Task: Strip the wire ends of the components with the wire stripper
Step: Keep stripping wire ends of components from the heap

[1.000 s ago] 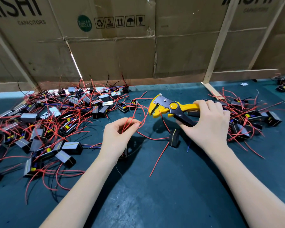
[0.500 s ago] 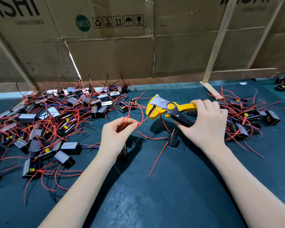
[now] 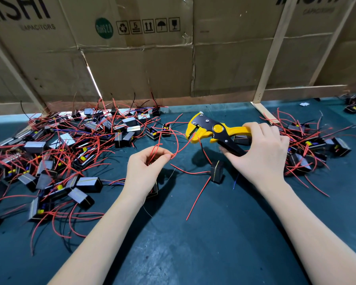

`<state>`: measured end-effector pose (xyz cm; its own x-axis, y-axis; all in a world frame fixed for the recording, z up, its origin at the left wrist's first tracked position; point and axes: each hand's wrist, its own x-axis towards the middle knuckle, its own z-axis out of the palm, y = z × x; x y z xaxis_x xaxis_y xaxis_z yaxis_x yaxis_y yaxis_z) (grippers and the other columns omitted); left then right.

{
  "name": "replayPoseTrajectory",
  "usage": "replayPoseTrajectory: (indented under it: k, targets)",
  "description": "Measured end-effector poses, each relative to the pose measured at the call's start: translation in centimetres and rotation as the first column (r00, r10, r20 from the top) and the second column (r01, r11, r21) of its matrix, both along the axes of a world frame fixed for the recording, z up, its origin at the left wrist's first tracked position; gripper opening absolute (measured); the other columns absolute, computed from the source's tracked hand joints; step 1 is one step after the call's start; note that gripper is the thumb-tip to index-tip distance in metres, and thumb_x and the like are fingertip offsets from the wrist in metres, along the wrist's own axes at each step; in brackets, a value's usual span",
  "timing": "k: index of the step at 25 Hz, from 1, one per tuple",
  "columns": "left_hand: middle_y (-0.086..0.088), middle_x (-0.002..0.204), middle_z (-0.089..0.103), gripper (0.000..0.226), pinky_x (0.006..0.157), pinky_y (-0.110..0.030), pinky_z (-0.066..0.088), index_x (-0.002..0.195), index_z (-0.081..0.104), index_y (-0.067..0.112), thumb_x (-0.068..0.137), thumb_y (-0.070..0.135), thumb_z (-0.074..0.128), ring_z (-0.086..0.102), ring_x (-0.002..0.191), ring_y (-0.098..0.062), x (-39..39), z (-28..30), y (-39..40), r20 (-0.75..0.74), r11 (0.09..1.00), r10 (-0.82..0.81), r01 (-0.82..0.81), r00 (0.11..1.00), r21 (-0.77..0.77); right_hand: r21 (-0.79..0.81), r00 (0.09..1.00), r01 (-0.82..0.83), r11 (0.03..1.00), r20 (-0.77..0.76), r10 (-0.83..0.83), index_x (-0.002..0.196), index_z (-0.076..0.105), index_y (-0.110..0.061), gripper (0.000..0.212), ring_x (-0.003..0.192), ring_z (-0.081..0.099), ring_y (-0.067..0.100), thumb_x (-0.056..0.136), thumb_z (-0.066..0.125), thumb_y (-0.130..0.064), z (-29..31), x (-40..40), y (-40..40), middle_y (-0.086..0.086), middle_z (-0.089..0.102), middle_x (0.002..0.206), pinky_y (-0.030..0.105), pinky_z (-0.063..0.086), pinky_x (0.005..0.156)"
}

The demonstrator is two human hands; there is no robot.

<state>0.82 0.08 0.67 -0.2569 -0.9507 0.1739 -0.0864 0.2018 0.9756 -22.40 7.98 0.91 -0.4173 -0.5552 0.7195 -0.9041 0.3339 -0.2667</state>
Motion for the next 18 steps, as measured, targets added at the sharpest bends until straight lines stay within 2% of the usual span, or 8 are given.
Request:
replayPoseTrajectory:
  k: [3,7,11,18]
  targets:
    - [0.014,0.063,0.062,0.022,0.058,-0.018,0.034,0.066,0.072,0.024,0.084,0.011,0.072,0.04,0.052,0.001,0.03,-0.09,-0.06,0.011,1.0,0.011,-0.011,1.0,0.008,0.01,1.0,-0.003,1.0,0.006,0.003,0.105,0.062,-0.014,0.067,0.094,0.052,0.031,0.069,0.055,-0.07,-0.06,-0.03,-0.01,0.005,0.062,0.096,0.038,0.029,0.077]
    - [0.015,0.061,0.061,0.025,0.056,-0.017,0.034,0.064,0.072,0.027,0.084,0.012,0.072,0.04,0.051,0.001,0.01,-0.02,-0.03,0.016,1.0,0.01,-0.01,1.0,0.011,0.007,1.0,-0.004,1.0,0.03,0.004,0.105,0.062,-0.014,0.065,0.094,0.053,0.031,0.066,0.063,-0.066,-0.15,-0.14,-0.07,0.005,0.062,0.096,0.038,0.029,0.076]
    - [0.015,0.062,0.062,0.024,0.059,-0.022,0.034,0.065,0.072,0.027,0.083,0.012,0.073,0.039,0.051,0.001,0.06,-0.09,-0.05,0.022,1.0,0.017,-0.017,1.0,0.014,0.025,0.998,-0.013,1.0,0.065,0.012,0.106,0.061,-0.015,0.065,0.097,0.054,0.031,0.065,0.074,-0.064,-0.3,-0.34,-0.12,0.005,0.063,0.1,0.04,0.031,0.079]
    - [0.017,0.057,0.059,0.019,0.052,-0.01,0.034,0.07,0.071,0.022,0.084,0.01,0.071,0.04,0.049,0.001,0.03,-0.13,-0.06,0.022,1.0,0.012,-0.012,1.0,-0.023,0.026,0.994,-0.011,1.0,0.111,0.008,0.107,0.061,-0.017,0.065,0.1,0.053,0.03,0.063,0.075,-0.063,-0.27,-0.5,-0.17,0.003,0.063,0.102,0.041,0.033,0.08]
